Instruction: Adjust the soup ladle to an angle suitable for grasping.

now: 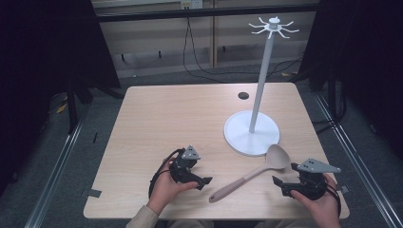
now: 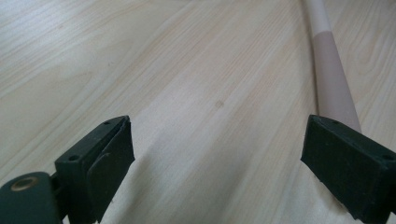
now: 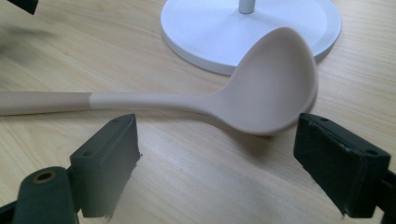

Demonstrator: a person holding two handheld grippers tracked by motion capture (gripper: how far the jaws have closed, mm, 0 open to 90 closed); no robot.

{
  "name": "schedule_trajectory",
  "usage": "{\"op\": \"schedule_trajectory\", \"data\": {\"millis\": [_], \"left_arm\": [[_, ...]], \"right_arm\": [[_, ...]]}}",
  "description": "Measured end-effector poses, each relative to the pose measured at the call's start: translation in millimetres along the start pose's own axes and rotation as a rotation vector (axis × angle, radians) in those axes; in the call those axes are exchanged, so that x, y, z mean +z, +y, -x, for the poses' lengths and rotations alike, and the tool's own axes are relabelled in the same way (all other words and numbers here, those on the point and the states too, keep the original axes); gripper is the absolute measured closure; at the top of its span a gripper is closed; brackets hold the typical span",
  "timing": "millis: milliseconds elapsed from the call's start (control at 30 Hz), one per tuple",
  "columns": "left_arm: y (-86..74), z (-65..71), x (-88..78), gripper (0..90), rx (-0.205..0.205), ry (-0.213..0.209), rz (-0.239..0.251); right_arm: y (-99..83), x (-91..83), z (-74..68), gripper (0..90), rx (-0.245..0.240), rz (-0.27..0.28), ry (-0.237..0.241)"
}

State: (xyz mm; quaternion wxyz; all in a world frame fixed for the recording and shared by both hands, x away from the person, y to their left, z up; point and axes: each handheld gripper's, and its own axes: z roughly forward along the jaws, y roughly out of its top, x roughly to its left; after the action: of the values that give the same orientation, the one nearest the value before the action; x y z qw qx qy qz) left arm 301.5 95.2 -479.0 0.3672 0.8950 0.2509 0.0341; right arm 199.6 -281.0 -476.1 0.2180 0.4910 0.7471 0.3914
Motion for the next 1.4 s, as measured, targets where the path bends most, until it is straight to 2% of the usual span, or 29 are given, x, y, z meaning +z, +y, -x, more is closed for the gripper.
{"op": "schedule_trajectory", "data": {"millis": [133, 200, 367, 467, 500, 533, 567, 600, 633, 667, 700, 733, 767, 800, 833, 867, 1000, 1133, 1400], "left_arm": [[0.2, 1.3, -1.3, 9.0, 0.002, -0.005, 0.008], [1.4, 4.3, -0.4, 9.0, -0.002, -0.028, 0.019], [3.8, 9.2, -0.5, 9.0, 0.011, -0.041, 0.003], [4.1, 10.6, -0.4, 9.1, 0.005, -0.054, 0.021], [4.2, 10.6, -1.2, 9.1, 0.004, -0.049, 0.013], [3.5, 10.2, -1.1, 9.1, -0.001, -0.05, 0.017], [3.5, 9.4, -1.9, 9.1, 0.0, -0.05, 0.01], [2.9, 8.5, -2.5, 9.1, -0.008, -0.053, 0.023], [2.9, 8.5, -2.5, 9.1, -0.008, -0.053, 0.023], [2.6, 8.0, -2.6, 9.1, -0.012, -0.058, 0.034], [2.8, 7.7, -3.7, 9.1, -0.014, -0.05, 0.03], [2.5, 7.0, -4.3, 9.0, -0.012, -0.048, 0.032], [2.4, 6.3, -5.0, 9.0, -0.013, -0.048, 0.036], [1.5, 5.2, -6.7, 8.8, -0.018, -0.048, 0.042], [1.5, 5.2, -6.7, 8.8, -0.018, -0.048, 0.042], [1.1, 4.1, -7.8, 8.8, -0.019, -0.049, 0.046], [-1.5, 0.2, -12.8, 8.8, -0.032, -0.031, 0.052], [-3.3, -1.4, -15.3, 8.6, -0.036, -0.022, 0.046], [-9.6, -5.4, -22.7, 7.0, -0.061, -0.009, 0.064]], "right_arm": [[-0.4, 0.8, 1.3, 14.5, 0.006, -0.006, 0.008], [-0.6, 1.7, 1.1, 14.5, 0.003, -0.005, 0.013], [-0.7, 2.1, -0.3, 15.8, -0.002, -0.005, 0.017], [0.5, 1.5, -4.4, 26.1, -0.021, 0.003, 0.05], [0.5, 1.5, -4.4, 26.1, -0.021, 0.003, 0.05], [0.5, 3.2, -8.9, 37.0, -0.032, -0.01, 0.068], [0.5, 3.2, -8.9, 37.0, -0.032, -0.01, 0.068], [0.1, 6.6, -14.6, 53.6, -0.059, -0.017, 0.09], [0.1, 6.6, -14.6, 53.6, -0.059, -0.017, 0.09], [0.0, 12.1, -19.6, 65.5, -0.066, -0.04, 0.116], [0.0, 12.1, -19.6, 65.5, -0.066, -0.04, 0.116], [0.7, 18.2, -25.4, 74.4, -0.082, -0.068, 0.143], [0.7, 18.2, -25.4, 74.4, -0.082, -0.068, 0.143], [1.7, 24.1, -31.0, 82.2, -0.113, -0.089, 0.165], [1.7, 24.1, -31.0, 82.2, -0.113, -0.089, 0.165], [2.3, 28.5, -36.7, 88.0, -0.133, -0.109, 0.199], [1.0, 36.0, -46.1, 90.0, -0.162, -0.148, 0.23], [1.7, 43.5, -52.0, 90.0, -0.189, -0.176, 0.242], [6.9, 55.2, -58.9, 90.0, -0.199, -0.164, 0.264]]}}
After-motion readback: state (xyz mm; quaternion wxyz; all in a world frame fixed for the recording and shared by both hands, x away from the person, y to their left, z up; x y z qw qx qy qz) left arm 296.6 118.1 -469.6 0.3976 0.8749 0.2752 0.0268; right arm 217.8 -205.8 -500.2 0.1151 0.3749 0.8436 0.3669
